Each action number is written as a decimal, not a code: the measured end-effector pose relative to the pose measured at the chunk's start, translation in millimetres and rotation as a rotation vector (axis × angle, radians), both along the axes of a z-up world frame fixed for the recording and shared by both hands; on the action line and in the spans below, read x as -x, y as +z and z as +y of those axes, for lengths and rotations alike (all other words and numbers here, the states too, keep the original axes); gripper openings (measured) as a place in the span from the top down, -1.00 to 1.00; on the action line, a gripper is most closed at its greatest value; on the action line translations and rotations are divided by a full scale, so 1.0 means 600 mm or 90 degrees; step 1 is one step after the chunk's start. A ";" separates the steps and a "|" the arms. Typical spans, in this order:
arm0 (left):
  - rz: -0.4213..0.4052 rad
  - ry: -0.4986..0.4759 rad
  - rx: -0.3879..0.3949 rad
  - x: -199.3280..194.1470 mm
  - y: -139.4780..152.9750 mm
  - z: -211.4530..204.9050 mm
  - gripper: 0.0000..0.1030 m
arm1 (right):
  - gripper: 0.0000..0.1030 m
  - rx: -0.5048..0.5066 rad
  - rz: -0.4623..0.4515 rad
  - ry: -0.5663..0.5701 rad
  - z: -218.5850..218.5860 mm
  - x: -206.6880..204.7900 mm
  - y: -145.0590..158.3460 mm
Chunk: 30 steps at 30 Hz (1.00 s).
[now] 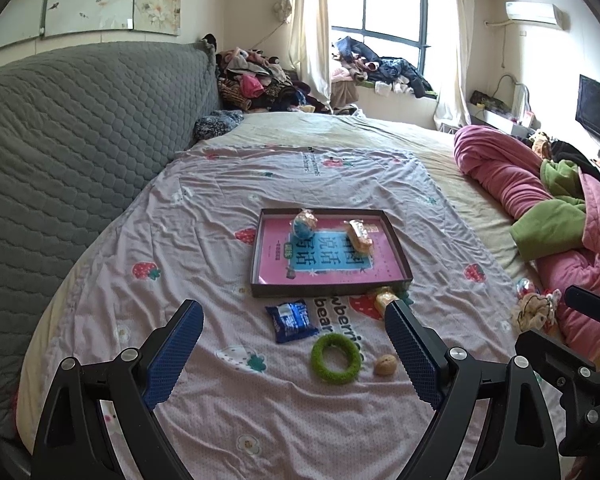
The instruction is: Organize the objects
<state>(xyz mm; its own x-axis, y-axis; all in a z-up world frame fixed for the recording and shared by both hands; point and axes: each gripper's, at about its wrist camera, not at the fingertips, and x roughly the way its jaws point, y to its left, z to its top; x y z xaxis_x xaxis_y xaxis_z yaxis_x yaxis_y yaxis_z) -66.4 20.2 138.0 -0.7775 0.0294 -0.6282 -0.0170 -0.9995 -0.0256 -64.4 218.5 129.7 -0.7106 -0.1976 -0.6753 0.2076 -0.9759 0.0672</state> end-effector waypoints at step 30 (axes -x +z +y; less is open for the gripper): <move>-0.036 -0.003 0.009 -0.018 -0.067 0.007 -0.80 | -0.99 -0.008 -0.034 0.007 0.002 -0.020 -0.073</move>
